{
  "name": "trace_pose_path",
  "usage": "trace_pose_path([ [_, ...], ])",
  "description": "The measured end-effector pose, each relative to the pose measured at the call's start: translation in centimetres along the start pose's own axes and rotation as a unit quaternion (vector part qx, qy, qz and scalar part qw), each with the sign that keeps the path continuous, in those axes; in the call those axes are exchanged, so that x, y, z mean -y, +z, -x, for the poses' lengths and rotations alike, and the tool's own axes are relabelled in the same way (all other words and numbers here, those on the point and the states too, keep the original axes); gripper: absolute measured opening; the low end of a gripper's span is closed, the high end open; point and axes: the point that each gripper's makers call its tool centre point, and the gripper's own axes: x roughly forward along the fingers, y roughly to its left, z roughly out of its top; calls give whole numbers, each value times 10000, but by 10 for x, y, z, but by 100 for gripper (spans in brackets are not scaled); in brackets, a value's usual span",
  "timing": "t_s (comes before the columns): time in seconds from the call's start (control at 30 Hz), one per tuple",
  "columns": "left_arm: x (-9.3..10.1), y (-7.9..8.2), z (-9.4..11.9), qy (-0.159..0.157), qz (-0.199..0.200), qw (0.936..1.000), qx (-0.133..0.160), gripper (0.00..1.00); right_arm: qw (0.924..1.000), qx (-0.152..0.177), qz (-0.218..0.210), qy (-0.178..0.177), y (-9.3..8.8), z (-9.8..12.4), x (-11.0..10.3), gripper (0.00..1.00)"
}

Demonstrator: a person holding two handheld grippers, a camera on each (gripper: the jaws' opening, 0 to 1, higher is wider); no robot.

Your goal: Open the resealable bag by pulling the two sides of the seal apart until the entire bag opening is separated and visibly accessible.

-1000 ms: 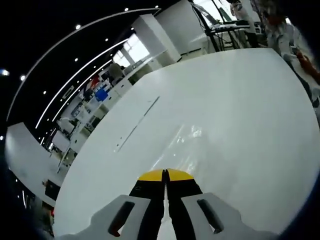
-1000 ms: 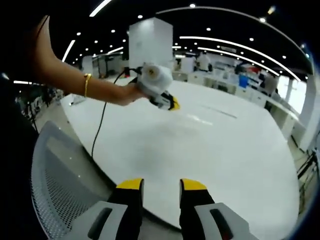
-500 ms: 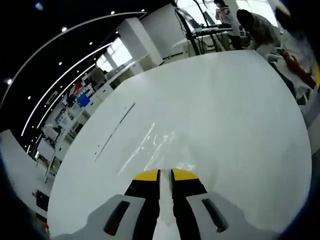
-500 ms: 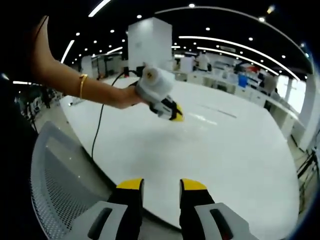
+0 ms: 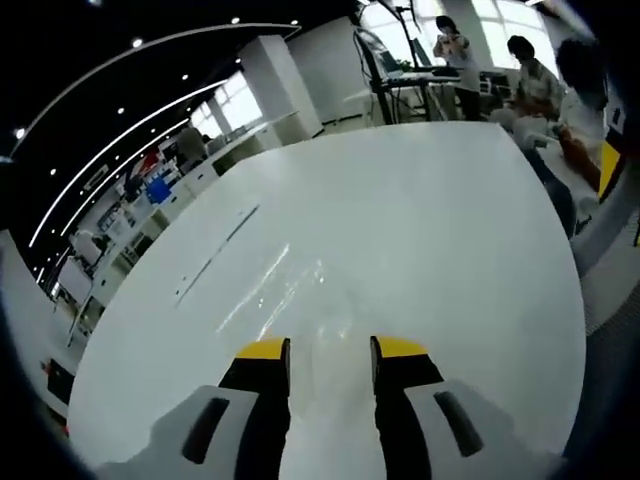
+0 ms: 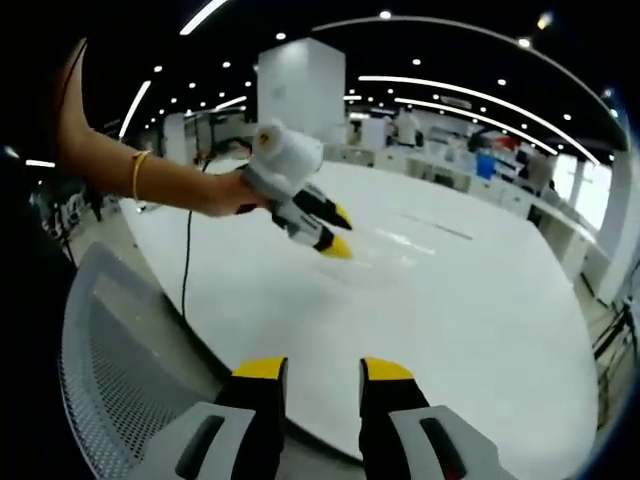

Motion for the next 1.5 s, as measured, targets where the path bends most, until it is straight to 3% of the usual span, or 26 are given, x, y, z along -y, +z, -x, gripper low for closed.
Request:
trace_pose_path([
  [0.2,-6,10,30,46,353,9984,437,45,9999,81,-86,-13,3,2,3,29],
  [0.5,-22,22,86,306,993,9893,1019,56,9990,233,-348,-165,10,4,12,48],
  [0.73,-28,18,129,433,1349,9812,1314,73,9977,389,-461,-318,15,4,17,65],
  [0.8,-26,13,138,464,1538,9762,1457,79,9973,448,-460,-362,17,4,19,69],
  [1.07,8,-20,151,216,1689,9774,1253,99,9962,565,-500,-444,22,3,26,75],
  [1.13,15,-26,154,143,1841,9757,1176,99,9959,576,-514,-481,23,3,27,75],
  [1.5,30,-39,183,256,2253,9643,1371,99,9947,675,-554,-535,25,1,26,78],
])
